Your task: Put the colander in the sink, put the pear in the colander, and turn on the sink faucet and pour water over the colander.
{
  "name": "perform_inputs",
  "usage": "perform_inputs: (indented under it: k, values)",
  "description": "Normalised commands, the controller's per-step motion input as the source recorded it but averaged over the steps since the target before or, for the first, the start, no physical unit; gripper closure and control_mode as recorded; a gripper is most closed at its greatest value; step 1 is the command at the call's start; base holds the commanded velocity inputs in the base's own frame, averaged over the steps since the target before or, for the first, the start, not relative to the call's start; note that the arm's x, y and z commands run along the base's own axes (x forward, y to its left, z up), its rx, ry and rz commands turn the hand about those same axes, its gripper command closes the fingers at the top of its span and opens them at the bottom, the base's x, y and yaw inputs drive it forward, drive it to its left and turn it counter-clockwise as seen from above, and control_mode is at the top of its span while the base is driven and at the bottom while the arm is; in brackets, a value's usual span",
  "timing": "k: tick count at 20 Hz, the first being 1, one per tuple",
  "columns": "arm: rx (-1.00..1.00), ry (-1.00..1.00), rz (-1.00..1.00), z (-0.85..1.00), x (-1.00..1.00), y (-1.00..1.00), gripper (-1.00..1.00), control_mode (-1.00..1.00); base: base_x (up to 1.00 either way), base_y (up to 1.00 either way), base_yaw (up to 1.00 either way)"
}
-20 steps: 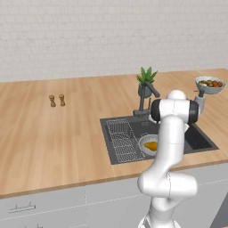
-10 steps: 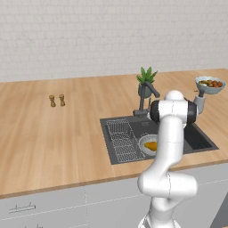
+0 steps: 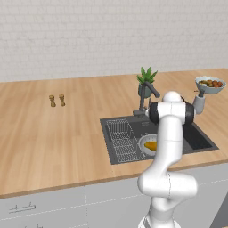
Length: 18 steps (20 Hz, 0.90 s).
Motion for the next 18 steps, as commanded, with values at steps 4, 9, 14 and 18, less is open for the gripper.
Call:
perform_inputs:
  k: [4,9,14,18]
  values:
    - [0.00,0.00,0.00,-0.12,0.23,-0.01,-1.00,-1.00,0.00,0.00,0.00]
    - [0.00,0.01,-0.01,-0.14,0.26,0.00,-1.00,-1.00,0.00,0.00,0.00]
    - [0.00,0.06,-0.02,-0.05,0.29,0.00,-1.00,-1.00,0.00,0.00,0.00]
    - [0.00,0.10,-0.02,0.00,0.13,0.00,-1.00,-1.00,0.00,0.00,0.00]
